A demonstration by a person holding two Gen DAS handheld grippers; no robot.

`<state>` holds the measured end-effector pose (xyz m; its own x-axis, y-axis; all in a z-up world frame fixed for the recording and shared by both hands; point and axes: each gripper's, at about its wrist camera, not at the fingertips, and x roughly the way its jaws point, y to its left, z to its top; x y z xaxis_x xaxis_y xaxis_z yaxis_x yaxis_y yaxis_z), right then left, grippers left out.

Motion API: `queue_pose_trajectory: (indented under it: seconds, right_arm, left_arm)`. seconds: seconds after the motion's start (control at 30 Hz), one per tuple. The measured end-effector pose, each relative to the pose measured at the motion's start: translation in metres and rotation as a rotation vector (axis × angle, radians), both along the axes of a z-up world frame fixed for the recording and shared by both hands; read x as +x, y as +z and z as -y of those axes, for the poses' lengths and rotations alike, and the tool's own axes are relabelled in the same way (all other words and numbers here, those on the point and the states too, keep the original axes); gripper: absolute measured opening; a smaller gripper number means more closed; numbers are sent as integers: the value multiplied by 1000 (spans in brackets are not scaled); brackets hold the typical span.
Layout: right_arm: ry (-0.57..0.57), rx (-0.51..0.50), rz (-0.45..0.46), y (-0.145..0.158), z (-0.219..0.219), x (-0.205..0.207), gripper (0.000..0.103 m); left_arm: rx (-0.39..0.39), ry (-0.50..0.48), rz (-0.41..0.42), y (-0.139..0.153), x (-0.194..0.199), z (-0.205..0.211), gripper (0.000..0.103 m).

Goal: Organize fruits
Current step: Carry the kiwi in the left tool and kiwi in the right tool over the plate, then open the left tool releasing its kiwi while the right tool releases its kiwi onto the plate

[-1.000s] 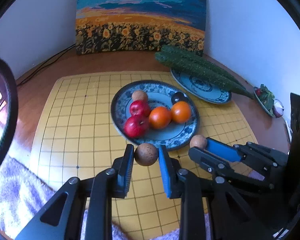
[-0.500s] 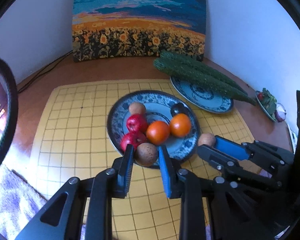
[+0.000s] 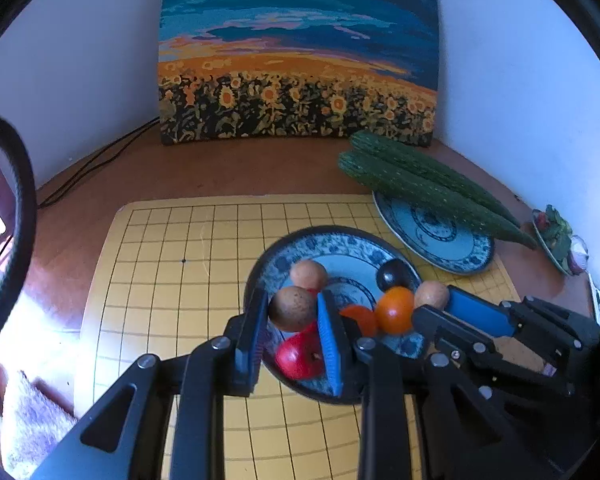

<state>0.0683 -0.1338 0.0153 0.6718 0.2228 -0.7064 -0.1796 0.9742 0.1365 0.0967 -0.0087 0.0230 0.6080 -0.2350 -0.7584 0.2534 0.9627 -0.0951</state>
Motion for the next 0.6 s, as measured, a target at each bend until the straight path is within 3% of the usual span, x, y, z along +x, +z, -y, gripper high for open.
queue_pose_trajectory:
  seconds: [0.6]
  right_arm:
    - [28, -32, 9, -8, -24, 30, 26]
  left_arm:
    - [30, 30, -24, -17, 19, -5, 26]
